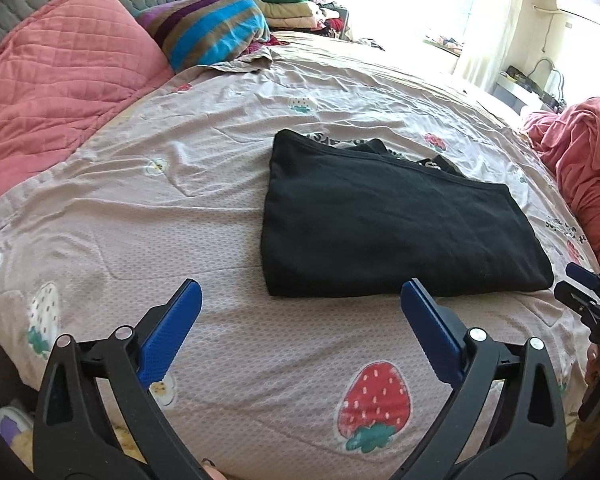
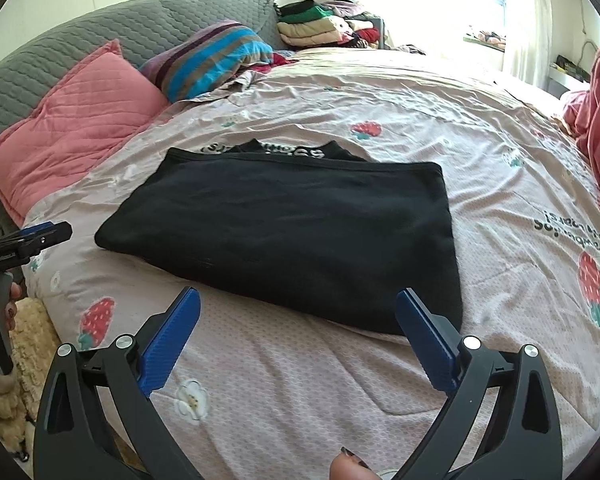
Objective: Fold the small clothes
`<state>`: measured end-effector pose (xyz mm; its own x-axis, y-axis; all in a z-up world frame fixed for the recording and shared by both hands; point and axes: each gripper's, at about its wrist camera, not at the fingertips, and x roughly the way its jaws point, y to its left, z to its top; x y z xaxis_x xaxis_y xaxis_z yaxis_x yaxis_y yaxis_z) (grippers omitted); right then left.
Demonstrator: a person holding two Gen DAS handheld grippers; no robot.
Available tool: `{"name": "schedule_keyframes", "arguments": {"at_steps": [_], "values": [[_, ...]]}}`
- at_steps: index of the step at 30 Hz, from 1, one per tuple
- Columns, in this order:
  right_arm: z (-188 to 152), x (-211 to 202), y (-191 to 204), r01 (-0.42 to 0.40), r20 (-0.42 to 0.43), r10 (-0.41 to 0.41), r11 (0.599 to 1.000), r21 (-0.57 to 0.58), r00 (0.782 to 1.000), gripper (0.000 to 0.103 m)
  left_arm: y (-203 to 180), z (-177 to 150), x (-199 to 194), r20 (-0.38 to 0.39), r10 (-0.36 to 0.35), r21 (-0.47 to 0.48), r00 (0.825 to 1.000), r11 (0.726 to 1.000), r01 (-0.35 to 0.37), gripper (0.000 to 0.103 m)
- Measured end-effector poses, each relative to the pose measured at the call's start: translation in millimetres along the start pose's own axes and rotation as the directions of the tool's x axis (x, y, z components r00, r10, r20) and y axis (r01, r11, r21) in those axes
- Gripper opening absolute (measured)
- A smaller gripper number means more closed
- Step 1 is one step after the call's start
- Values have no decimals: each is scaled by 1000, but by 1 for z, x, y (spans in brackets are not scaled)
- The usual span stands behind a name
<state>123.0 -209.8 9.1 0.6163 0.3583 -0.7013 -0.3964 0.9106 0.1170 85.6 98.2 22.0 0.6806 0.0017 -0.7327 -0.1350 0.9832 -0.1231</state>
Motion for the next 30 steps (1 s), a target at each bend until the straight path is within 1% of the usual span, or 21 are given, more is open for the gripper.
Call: {"name": "schedule_keyframes", "arguments": {"at_steps": [10, 19, 24, 30], "values": [[13, 9, 41, -61, 17, 62, 995, -80, 998, 98, 27, 0, -7, 13, 58, -56, 998, 997, -57, 93], [24, 29, 85, -124, 4, 127, 977, -173, 992, 98, 53, 2, -13, 25, 102, -112, 994, 989, -99, 93], [30, 46, 111, -116, -5, 118, 963, -243, 993, 98, 61, 6, -9, 20, 115, -126, 993, 986, -112, 93], [31, 73, 138, -109, -30, 105, 943, -314, 994, 98, 69, 14, 11, -10, 124, -133, 992, 983, -124, 93]]}}
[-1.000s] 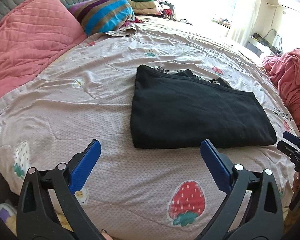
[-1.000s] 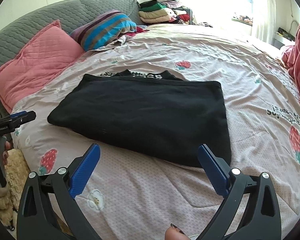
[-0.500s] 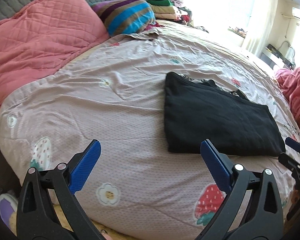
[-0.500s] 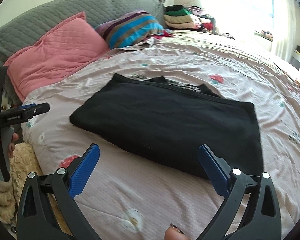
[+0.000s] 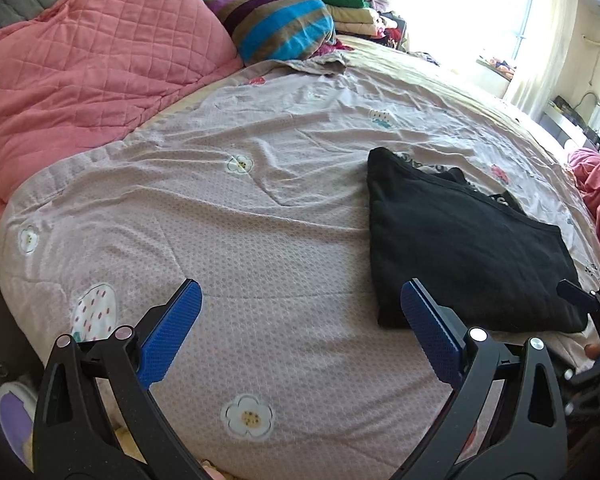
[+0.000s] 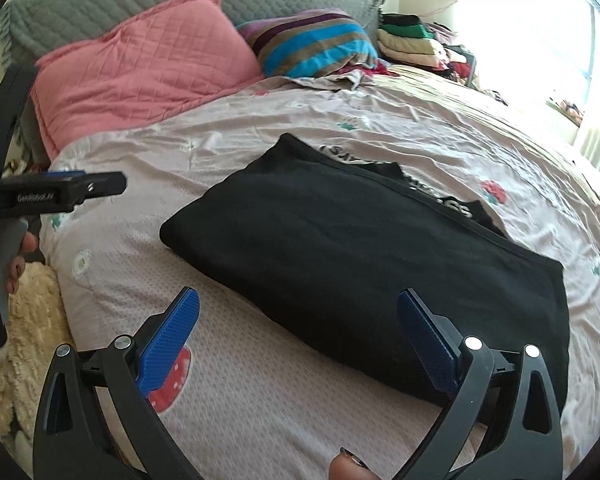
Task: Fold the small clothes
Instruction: 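Move the right tool to the folded sweatshirt's edge, then grasp the sweatshirt edge with the right tool while the left tool grasps beside it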
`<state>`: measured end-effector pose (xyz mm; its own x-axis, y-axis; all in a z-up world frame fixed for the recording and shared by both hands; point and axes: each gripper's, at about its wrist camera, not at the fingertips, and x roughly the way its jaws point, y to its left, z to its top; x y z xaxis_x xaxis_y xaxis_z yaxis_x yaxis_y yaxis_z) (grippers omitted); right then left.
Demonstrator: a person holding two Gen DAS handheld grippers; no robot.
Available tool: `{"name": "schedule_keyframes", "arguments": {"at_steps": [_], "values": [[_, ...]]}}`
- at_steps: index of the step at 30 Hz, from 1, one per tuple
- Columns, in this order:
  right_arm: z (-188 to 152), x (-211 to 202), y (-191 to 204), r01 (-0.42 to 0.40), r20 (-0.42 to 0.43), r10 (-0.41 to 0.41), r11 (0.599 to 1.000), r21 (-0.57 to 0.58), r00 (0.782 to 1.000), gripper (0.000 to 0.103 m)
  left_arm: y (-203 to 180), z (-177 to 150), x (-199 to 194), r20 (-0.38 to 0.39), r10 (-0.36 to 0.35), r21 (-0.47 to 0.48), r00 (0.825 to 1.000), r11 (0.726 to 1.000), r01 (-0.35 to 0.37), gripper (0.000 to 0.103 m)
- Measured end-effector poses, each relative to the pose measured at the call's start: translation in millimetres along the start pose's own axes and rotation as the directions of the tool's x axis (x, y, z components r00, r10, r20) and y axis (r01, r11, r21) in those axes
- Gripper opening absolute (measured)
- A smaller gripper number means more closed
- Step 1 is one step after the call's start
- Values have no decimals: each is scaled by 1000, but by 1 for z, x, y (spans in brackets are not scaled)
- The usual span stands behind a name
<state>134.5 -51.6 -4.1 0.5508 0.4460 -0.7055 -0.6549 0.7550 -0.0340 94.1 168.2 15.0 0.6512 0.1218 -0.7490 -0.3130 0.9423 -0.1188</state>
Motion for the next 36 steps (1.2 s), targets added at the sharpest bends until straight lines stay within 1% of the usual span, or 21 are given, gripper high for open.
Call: {"name": "schedule_keyframes", "arguments": {"at_steps": [5, 9, 15, 18, 22, 25, 28, 30, 31, 32, 33, 34, 35, 36], "values": [[4, 22, 18, 34, -16, -35, 996, -86, 999, 98, 1, 8, 22, -35, 11, 3, 999, 1000, -11, 93], [5, 43, 33, 77, -30, -83, 983, -168, 996, 98, -2, 17, 39, -57, 12, 16, 998, 1000, -11, 93], [7, 74, 45, 126, -44, -141, 961, -247, 989, 98, -8, 32, 58, -76, 22, 44, 997, 999, -18, 94], [11, 86, 49, 144, -42, -161, 953, -266, 986, 98, -12, 38, 66, -83, 28, 56, 996, 998, -23, 94], [21, 96, 48, 138, -37, -153, 955, -263, 988, 99, -16, 43, 76, -89, 49, 79, 995, 996, -42, 93], [27, 103, 45, 141, -30, -153, 957, -255, 988, 99, -19, 47, 84, -98, 48, 85, 994, 996, -39, 93], [32, 108, 43, 160, -17, -169, 956, -246, 985, 98, -21, 52, 93, -118, 6, 64, 993, 998, 1, 93], [34, 106, 42, 168, 4, -172, 957, -237, 985, 97, -20, 57, 101, -140, -46, 23, 989, 998, 50, 93], [34, 104, 41, 167, 18, -168, 958, -232, 986, 94, -20, 60, 105, -148, -60, 11, 987, 998, 62, 93], [35, 101, 39, 160, 34, -156, 961, -227, 987, 82, -21, 62, 107, -153, -64, 6, 986, 998, 65, 93], [36, 96, 37, 141, 58, -131, 965, -222, 990, 76, -22, 64, 109, -157, -70, 2, 985, 997, 71, 93], [36, 89, 35, 132, 88, -115, 966, -221, 989, 66, -23, 68, 111, -162, -80, -4, 984, 997, 81, 93], [36, 85, 33, 129, 109, -107, 967, -221, 988, 52, -24, 72, 114, -168, -100, -19, 981, 995, 98, 93], [36, 81, 33, 117, 118, -93, 968, -221, 989, 43, -25, 75, 116, -178, -129, -38, 976, 992, 124, 93]]}}
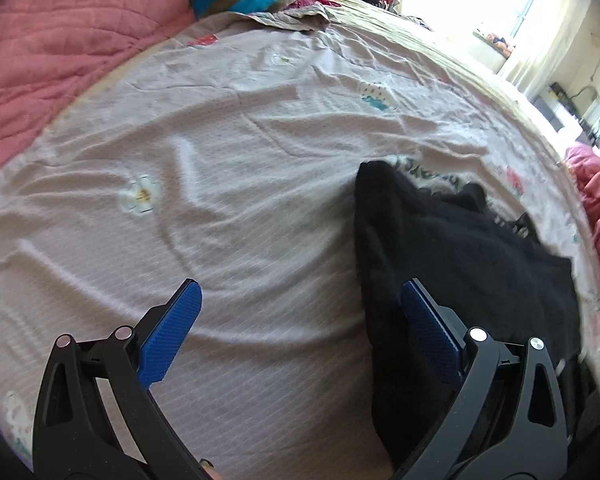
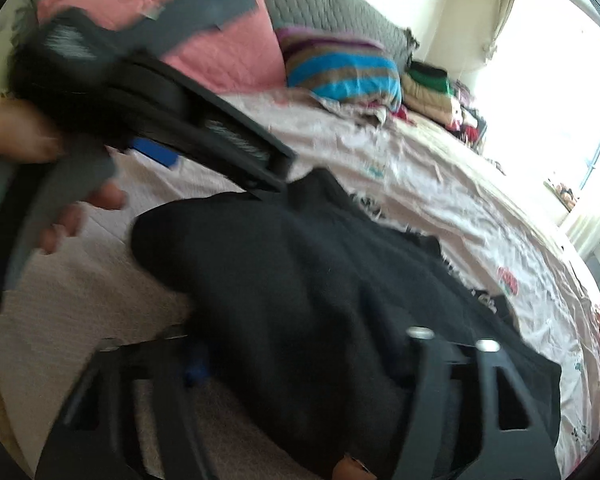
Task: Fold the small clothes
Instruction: 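Grasp the sweatshirt edge with the right tool while the left tool grasps beside it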
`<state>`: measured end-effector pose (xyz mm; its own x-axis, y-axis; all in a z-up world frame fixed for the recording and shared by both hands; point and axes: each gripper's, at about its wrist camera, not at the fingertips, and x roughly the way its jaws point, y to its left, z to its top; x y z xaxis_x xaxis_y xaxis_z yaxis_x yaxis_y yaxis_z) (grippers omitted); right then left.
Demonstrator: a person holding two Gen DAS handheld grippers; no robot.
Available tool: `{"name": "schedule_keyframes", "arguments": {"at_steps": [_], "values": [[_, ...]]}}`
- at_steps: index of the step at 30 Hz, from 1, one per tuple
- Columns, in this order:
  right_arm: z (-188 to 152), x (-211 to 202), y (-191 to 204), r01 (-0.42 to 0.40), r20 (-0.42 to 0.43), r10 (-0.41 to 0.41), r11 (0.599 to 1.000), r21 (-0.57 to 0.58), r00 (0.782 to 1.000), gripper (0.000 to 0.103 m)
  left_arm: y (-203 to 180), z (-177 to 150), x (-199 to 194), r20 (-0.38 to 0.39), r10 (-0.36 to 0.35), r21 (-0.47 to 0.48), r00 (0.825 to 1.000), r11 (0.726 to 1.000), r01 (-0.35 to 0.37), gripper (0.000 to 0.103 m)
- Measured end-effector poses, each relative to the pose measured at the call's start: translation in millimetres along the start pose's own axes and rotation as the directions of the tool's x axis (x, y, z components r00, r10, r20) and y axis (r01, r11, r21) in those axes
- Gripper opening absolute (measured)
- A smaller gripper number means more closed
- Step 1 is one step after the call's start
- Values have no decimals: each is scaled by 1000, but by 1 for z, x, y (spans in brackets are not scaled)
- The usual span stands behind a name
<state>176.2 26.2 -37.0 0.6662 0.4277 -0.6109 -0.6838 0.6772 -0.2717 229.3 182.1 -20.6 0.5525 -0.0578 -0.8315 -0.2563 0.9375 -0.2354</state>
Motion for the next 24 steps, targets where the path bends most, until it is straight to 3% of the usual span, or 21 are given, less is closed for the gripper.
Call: {"name": "schedule_keyframes", "arguments": {"at_steps": [1, 2, 6, 9, 14, 16, 21, 24], "values": [[0, -3, -1, -20, 8, 20, 1000, 5, 1000, 25, -1, 4, 3, -19, -39, -23, 999, 999, 39, 93], [0, -6, -2, -37, 15, 37, 999, 13, 999, 15, -2, 6, 5, -31, -58, -37, 998, 998, 57, 93], [1, -16, -4, -27, 31, 27, 1000, 7, 999, 11, -10, 12, 13, -60, -96, -74, 994, 993, 92, 93], [0, -26, -10, -11, 66, 10, 1000, 20, 998, 10, -18, 14, 17, -78, -163, -108, 984, 982, 154, 93], [-4, -47, -28, 10, 117, -18, 997, 72, 993, 9, -41, 13, 16, -50, -215, -125, 975, 970, 208, 93], [-7, -57, -37, 25, 135, -38, 995, 101, 990, 8, -50, 13, 12, -32, -253, -132, 967, 960, 247, 72], [-23, -78, -60, 47, 167, -81, 979, 198, 983, 8, -94, 15, -5, -7, -331, -86, 943, 940, 330, 33], [-33, -90, -74, 47, 184, -97, 964, 260, 978, 7, -121, 16, -19, 13, -324, -16, 946, 946, 324, 29]]}}
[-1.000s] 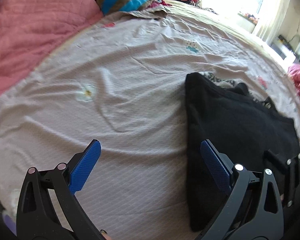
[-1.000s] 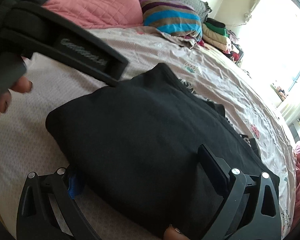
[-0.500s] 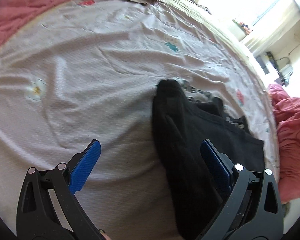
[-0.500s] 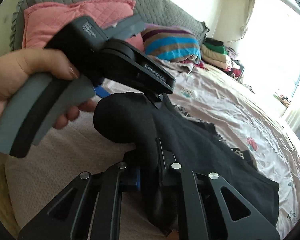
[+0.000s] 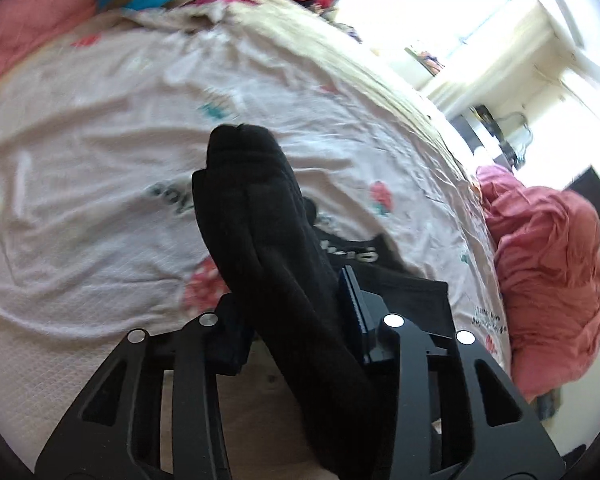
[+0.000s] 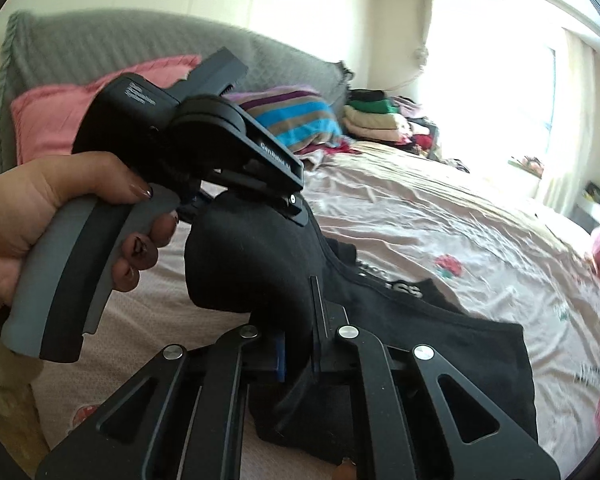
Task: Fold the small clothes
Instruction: 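Grasp the sweatshirt edge with the right tool while the left tool grasps beside it, then lift the sweatshirt edge with both tools and fold it over the body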
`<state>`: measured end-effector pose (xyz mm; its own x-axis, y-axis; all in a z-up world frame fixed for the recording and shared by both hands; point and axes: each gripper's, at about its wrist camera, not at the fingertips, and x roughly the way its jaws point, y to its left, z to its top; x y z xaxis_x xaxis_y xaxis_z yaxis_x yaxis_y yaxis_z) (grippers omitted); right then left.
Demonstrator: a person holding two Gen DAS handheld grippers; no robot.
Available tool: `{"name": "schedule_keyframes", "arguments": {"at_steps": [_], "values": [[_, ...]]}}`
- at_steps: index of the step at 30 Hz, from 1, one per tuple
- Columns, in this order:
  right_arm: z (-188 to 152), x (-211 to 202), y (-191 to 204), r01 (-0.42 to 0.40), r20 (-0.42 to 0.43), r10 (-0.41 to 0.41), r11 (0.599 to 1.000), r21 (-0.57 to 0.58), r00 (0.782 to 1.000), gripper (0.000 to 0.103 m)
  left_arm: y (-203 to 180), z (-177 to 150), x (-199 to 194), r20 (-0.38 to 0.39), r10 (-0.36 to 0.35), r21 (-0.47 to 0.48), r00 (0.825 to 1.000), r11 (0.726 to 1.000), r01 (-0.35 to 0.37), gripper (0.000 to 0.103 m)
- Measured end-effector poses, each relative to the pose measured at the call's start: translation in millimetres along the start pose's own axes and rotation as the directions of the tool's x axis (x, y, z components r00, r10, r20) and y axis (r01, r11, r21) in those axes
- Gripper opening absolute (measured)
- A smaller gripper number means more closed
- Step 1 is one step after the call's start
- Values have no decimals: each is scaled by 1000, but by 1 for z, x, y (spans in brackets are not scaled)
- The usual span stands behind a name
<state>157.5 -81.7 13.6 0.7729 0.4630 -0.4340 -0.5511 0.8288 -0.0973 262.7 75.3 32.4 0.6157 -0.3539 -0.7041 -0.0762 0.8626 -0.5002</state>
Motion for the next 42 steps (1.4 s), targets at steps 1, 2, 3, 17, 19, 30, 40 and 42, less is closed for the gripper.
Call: {"name": "schedule_keyframes", "arguments": {"at_steps": [1, 2, 3, 17, 19, 30, 40, 42], "values": [[-1, -5, -5, 3, 7, -3, 1000, 21, 1000, 7, -12, 0, -2, 5, -2, 24, 1000, 1000, 2, 29], [-3, -10, -11, 6, 18, -7, 999, 50, 1000, 7, -21, 0, -3, 6, -5, 39, 1000, 999, 5, 29], [-5, -14, -15, 8, 24, -10, 998, 67, 1000, 7, -28, 0, -3, 6, -8, 51, 1000, 999, 8, 29], [-34, -48, -73, 29, 18, -36, 956, 293, 999, 7, -116, -20, 21, -39, 12, 184, 999, 983, -5, 29], [-39, -50, -81, 33, 14, -39, 945, 325, 999, 7, -126, -21, 30, -54, 16, 192, 998, 981, -5, 29], [-71, -51, -122, 32, -39, -16, 881, 473, 999, 7, -161, -39, 81, -141, 51, 231, 989, 973, -17, 29], [-101, -45, -151, 26, -101, 44, 798, 602, 994, 7, -175, -57, 126, -214, 102, 261, 971, 964, -43, 31], [-105, -43, -153, 25, -111, 56, 785, 619, 992, 7, -175, -59, 133, -225, 107, 257, 968, 965, -47, 32]]}}
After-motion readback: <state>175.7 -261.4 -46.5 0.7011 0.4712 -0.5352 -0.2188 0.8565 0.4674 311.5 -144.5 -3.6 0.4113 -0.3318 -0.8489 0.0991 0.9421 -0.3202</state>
